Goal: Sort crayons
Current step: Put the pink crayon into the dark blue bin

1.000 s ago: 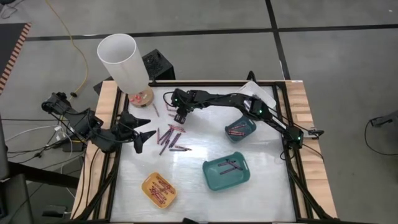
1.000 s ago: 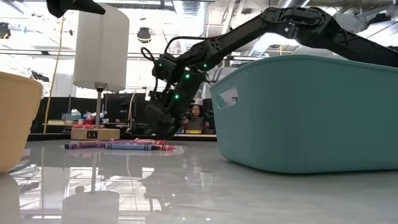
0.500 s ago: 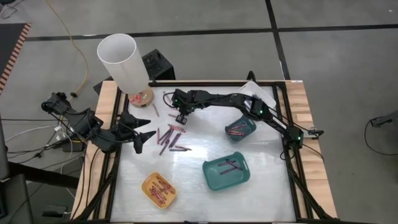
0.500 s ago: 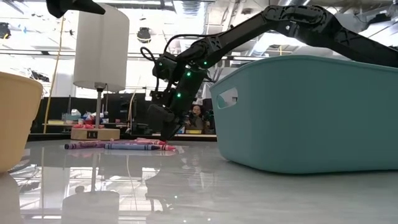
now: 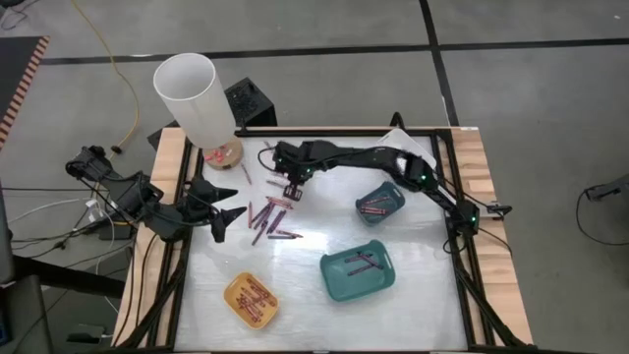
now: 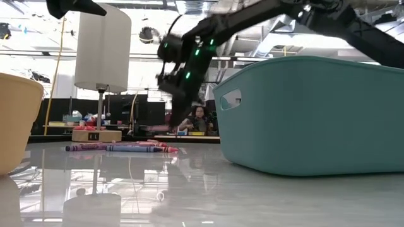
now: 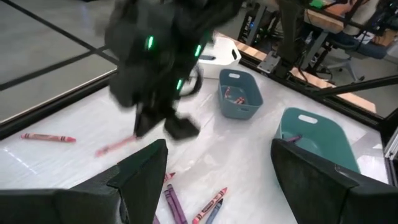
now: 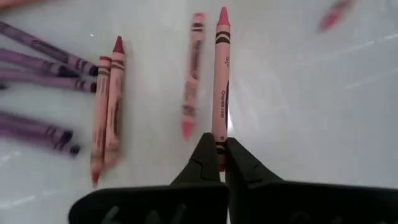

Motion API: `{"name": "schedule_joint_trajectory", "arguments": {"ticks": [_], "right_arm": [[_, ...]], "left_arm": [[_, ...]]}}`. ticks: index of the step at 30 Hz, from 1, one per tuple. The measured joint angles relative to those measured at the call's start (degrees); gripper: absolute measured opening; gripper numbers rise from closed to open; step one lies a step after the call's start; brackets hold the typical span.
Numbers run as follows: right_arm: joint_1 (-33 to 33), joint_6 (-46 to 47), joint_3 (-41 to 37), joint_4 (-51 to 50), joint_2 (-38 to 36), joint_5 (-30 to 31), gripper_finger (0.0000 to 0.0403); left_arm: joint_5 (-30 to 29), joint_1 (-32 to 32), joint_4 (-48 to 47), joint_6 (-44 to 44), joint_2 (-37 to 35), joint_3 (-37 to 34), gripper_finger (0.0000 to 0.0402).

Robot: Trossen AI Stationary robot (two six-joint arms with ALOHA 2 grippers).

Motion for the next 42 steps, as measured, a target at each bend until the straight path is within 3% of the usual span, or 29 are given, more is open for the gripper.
{"name": "schedule_joint_trajectory", "arguments": {"ticks": [7,15,20,24,34,42], "right_arm": [[-0.13,-2.48,0.09,-11.50,-9.76,1.53,0.0002],[1.88,2.27,0.18,-34.13,-21.24,16.49,0.0001],[4.07,9.22,-1.23,-41.76,-26.24,22.30,0.0001],[6.27,11.04,-8.39,-41.80,-31.77,22.61,0.0001],[11.92,24.73,-39.06,-37.20,-47.41,23.26,0.0001],[16.15,19.24,-54.75,-28.34,-53.18,22.82,0.0001]], "left_arm": [[0.06,-0.02,-0.55,-0.20,0.02,0.00,0.0276],[0.67,0.00,-1.76,-0.22,0.02,0.00,0.0276],[0.54,0.00,-1.77,-0.02,0.07,0.00,0.0276],[0.91,-0.02,-1.81,-0.05,0.44,0.00,0.0276],[1.30,0.01,-1.88,-0.24,1.80,0.00,0.0276],[0.68,0.03,-1.85,-0.22,4.77,0.00,0.0276]]}}
